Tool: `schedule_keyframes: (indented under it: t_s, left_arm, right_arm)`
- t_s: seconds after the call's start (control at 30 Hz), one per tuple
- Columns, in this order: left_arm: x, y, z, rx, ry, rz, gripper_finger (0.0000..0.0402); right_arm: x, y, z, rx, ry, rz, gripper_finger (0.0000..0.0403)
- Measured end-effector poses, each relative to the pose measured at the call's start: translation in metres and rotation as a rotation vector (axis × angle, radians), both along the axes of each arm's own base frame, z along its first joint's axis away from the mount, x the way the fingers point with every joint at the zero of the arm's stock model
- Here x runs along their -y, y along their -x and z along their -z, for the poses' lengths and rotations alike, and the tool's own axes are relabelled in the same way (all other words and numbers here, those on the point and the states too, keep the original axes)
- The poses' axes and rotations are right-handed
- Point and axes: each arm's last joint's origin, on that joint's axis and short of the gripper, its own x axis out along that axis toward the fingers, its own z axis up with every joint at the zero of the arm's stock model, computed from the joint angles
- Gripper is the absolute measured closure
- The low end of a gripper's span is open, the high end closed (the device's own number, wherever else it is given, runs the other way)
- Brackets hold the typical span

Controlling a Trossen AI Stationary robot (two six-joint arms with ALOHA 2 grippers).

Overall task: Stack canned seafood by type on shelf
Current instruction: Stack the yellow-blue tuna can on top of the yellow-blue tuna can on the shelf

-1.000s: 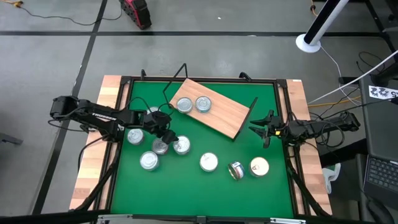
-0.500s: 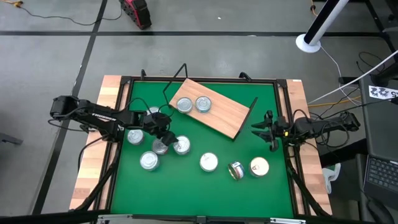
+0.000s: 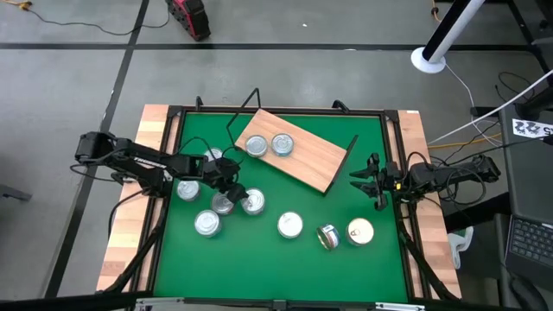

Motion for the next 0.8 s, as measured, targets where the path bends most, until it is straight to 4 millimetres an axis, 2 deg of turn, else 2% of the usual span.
schedule_keyframes:
  t_s: [0.1, 0.2, 0.6, 0.8]
  left_arm:
    - [0.0, -0.0002, 0.0002, 0.0, 0.007, -0.003, 0.0098]
    - [0.0002, -0.0003, 0.0002, -0.001, 0.024, -0.015, 0.0121]
    - [0.0017, -0.0037, -0.0025, 0.045, 0.084, 0.004, 0.0278]
    - [0.0015, -0.0039, -0.003, 0.049, 0.105, 0.004, 0.0343]
  right_arm:
    - [0.0, 0.0, 0.0002, -0.002, 0.001, 0.0, 0.0267]
    - [0.0, -0.0001, 0.0007, -0.007, 0.002, 0.0, 0.0267]
    - [-0.0001, -0.0004, 0.0034, -0.034, 0.009, 0.0, 0.0267]
    - [-0.0001, -0.0004, 0.0034, -0.035, 0.01, 0.0, 0.0267]
